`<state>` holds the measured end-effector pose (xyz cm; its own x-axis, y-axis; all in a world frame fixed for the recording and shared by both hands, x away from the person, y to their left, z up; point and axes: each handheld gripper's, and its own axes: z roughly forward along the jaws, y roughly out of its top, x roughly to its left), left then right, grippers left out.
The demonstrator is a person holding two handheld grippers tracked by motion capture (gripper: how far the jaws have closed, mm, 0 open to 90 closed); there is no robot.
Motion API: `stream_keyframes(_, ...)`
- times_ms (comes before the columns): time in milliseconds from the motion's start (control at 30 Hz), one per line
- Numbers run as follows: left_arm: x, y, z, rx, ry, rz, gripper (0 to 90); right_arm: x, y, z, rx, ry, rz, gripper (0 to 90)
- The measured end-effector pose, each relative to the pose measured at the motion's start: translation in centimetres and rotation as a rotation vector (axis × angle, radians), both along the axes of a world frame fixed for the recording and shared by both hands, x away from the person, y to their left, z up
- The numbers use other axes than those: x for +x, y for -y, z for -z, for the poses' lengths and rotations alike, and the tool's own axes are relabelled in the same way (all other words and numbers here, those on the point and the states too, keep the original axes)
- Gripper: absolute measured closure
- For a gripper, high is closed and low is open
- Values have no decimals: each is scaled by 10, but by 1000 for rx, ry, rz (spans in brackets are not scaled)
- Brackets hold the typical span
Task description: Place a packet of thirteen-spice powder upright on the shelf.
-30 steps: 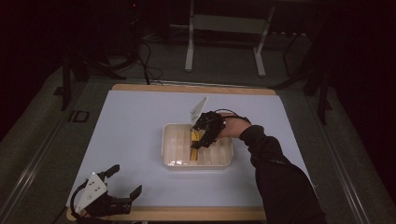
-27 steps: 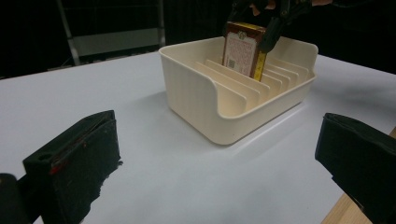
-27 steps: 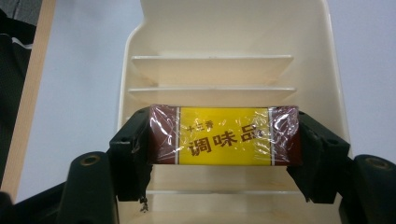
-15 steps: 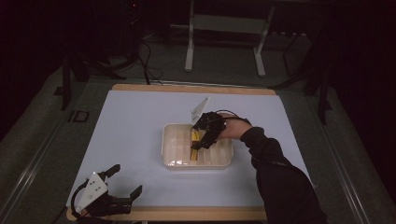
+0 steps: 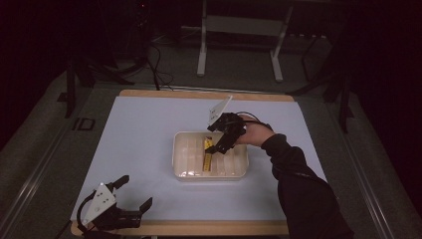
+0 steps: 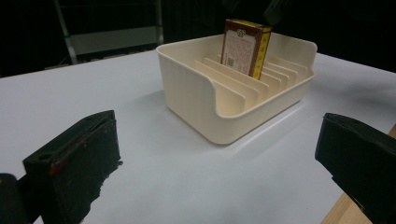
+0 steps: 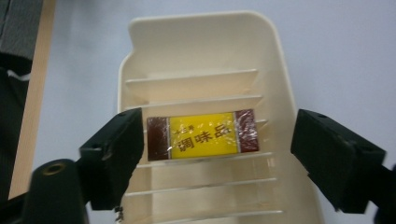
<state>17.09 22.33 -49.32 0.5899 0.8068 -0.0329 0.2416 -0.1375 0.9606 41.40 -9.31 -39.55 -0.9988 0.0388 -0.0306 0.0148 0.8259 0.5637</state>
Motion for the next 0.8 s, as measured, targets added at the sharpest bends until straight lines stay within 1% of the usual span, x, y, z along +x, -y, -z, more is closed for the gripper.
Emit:
stream_keyframes(67, 0, 0, 0, -1, 0, 0, 1, 0, 1, -3, 12, -9, 13, 133)
stream_keyframes(167, 0, 0, 0, -4, -1, 0, 1, -1, 3, -7, 28, -14, 28, 119)
stream_keyframes(200, 0, 1, 0, -4, -1, -1, 1, -1, 4, -9, 39, -10, 36, 118)
stream_keyframes(267, 0, 1, 0, -3, -2, 1, 1, -1, 6, -12, 62, -22, 52, 117)
stream_keyframes(300, 0, 1, 0, -2, -1, 1, 1, -2, 7, -14, 65, -15, 58, 113)
stream_keyframes(433, 1, 1, 0, -3, -2, 2, 1, -4, 11, -18, 78, 5, 110, 113)
stream_keyframes(500, 1, 1, 0, -3, -1, 3, 1, -4, 14, -20, 95, -1, 136, 113)
stream_keyframes(533, 1, 1, 0, -4, -1, 3, 1, -4, 16, -21, 102, 11, 149, 114)
stream_keyframes(600, 1, 1, 0, -2, 1, 6, 1, -4, 20, -23, 110, -3, 160, 117)
stream_keyframes(633, 1, 1, 0, -2, 0, 6, 1, -4, 22, -23, 116, 5, 165, 137)
stream_keyframes(667, 1, 1, 0, -3, 0, 8, 1, -4, 24, -23, 117, 6, 176, 134)
stream_keyframes(733, 2, 2, 0, -2, -1, 10, 1, -6, 28, -23, 111, 34, 195, 135)
stream_keyframes(800, 2, 2, 0, -1, -1, 11, 1, -8, 34, -22, 114, 43, 216, 133)
